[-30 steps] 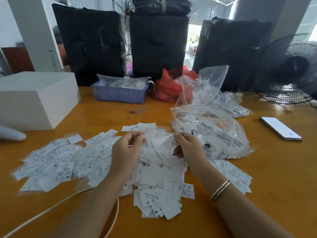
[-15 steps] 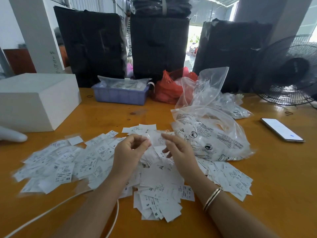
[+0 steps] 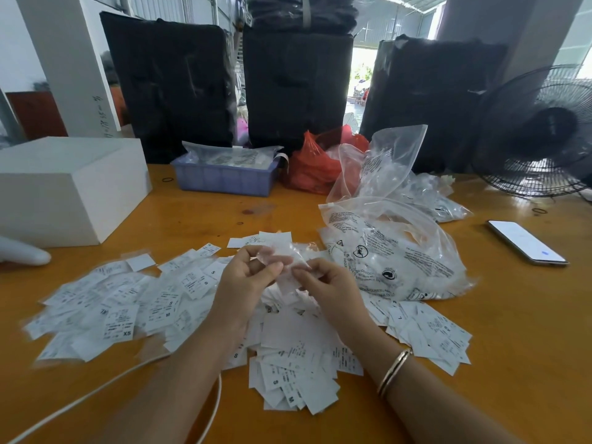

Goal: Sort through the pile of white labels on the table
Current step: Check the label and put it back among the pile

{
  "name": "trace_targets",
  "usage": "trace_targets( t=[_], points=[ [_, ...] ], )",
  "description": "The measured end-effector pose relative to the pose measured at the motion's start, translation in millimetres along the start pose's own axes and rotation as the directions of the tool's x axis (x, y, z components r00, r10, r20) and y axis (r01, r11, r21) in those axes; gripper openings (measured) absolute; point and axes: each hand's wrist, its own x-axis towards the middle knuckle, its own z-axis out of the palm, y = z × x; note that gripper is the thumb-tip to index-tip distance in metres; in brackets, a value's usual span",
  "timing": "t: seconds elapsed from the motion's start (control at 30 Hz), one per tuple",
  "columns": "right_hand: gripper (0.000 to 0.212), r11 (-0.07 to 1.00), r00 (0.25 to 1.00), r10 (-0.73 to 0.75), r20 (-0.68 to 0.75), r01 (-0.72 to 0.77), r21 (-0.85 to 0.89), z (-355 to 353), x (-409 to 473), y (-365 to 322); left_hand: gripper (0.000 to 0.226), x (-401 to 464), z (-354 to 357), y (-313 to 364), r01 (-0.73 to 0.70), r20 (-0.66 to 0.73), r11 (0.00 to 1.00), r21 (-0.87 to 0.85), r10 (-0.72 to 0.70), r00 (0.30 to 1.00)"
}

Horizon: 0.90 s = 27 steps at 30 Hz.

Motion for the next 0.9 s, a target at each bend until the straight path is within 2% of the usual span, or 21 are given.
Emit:
trace_targets(
  t=[0.1,0.17,0.23,0.3,0.4,0.47,0.57,0.7,0.9],
  points=[
    [0.006,0.99,0.998,0.052,-0.033,-0.047,0.136,-4.8,0.2,1.7,0.035,0.0,-2.4,-1.3,0.017,0.098,0.989,0.15,-0.032,0.995],
    [0.008,0.991,0.999,0.039,-0.029,-0.034,0.131,-5.1,-0.2,1.5,0.036,-1.5,-0.1,-2.4,0.036,0.161,0.978,0.204,-0.07,0.984],
    [0.009,0.991,0.999,0.036,-0.026,-0.032,0.127,-3.5,-0.4,0.8,0.025,-2.2,3.5,-3.7,0.025,0.113,0.963,0.268,-0.058,0.992],
    [0.017,0.973,0.996,0.067,-0.053,-0.053,0.225,-2.7,0.2,0.4,0.011,-1.7,4.4,-4.5,0.008,0.011,0.959,0.282,-0.012,1.0],
    [0.04,0.884,0.993,0.096,-0.076,-0.05,0.465,-6.2,1.9,-1.0,0.004,0.1,1.4,-4.0,0.03,-0.065,0.987,0.158,-0.02,0.998],
    [0.054,0.832,0.993,0.093,-0.074,-0.037,0.553,-9.7,3.3,-0.5,0.006,0.7,-0.5,-3.2,0.048,-0.094,0.991,0.122,-0.037,0.995],
    [0.047,0.771,0.991,0.12,-0.062,-0.053,0.635,-12.7,5.3,0.0,0.008,1.9,-0.8,-3.3,0.059,-0.103,0.992,0.114,-0.048,0.993],
    [0.02,0.771,0.987,0.155,-0.038,-0.097,0.629,-14.9,4.2,-0.9,0.009,2.8,-0.7,-2.4,0.079,-0.095,0.994,0.081,-0.072,0.993],
    [0.023,0.876,0.983,0.132,-0.125,-0.056,0.48,-15.0,5.5,-0.4,0.01,3.8,-2.4,-3.3,0.109,-0.09,0.994,0.013,-0.108,0.99]
  ],
)
